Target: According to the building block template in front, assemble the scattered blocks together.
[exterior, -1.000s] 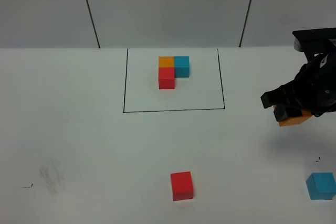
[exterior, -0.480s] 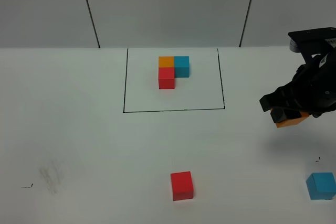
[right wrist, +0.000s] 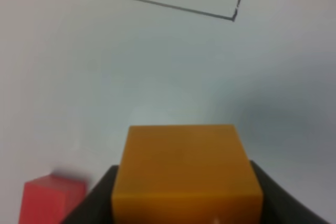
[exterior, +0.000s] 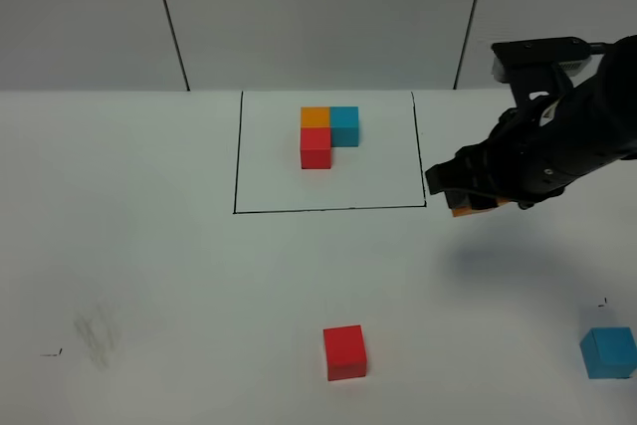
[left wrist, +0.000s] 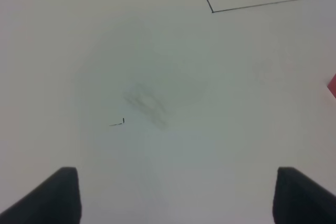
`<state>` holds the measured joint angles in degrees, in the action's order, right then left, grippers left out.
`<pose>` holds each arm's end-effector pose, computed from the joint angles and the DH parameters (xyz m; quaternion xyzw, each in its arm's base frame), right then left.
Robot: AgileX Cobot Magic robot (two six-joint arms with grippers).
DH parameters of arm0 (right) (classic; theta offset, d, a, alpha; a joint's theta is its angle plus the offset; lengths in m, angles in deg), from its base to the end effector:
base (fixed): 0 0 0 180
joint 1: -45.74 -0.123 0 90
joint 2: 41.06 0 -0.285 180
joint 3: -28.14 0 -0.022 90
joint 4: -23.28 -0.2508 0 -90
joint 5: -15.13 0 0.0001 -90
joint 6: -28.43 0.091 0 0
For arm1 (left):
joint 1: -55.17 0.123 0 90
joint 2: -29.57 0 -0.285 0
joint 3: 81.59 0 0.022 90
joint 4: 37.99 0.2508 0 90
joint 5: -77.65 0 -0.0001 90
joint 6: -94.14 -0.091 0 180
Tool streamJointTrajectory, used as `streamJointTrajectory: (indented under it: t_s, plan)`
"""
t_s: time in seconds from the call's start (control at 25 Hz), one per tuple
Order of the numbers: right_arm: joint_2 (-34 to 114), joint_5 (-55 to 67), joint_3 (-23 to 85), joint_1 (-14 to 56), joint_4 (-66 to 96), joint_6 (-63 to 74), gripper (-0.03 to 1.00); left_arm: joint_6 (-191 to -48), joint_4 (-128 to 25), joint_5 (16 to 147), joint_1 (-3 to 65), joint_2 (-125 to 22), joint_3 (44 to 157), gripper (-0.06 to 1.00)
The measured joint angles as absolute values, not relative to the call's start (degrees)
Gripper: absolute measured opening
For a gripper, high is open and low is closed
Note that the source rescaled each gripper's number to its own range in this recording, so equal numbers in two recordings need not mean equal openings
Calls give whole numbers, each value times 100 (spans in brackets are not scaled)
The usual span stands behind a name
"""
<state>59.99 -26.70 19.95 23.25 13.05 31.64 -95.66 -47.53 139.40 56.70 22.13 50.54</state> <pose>0.3127 0.1411 0.2621 -0.1127 0.9591 0.1276 0.2261 -0.0082 -0.0135 0.2802 0.0659 0.8474 -0.0313 0.5259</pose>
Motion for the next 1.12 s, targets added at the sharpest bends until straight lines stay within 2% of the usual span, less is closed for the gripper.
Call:
streamJointTrajectory:
  t_s: [0.28, 0.52, 0.68, 0.88, 1.12]
  plan:
    - [6903, -2322, 2068, 2042, 1305, 3705, 0, -9566, -4753, 13940, 5670, 2213, 5054, 99]
    - [7710, -3224, 3094, 1932, 1603, 3930, 0, -9566, -4753, 13940, 5670, 2213, 5054, 99]
    - [7939, -3755, 3770, 1472, 2580, 4472, 0, -9566, -4753, 13940, 5670, 2213, 5054, 99]
    - [7960, -4236, 3926, 913, 3554, 5203, 0, -9566, -4753, 13940, 5670, 2213, 5054, 99]
    - [7988, -4081, 3926, 890, 3270, 5387, 0, -9566, -4753, 13940, 5670, 2213, 5054, 99]
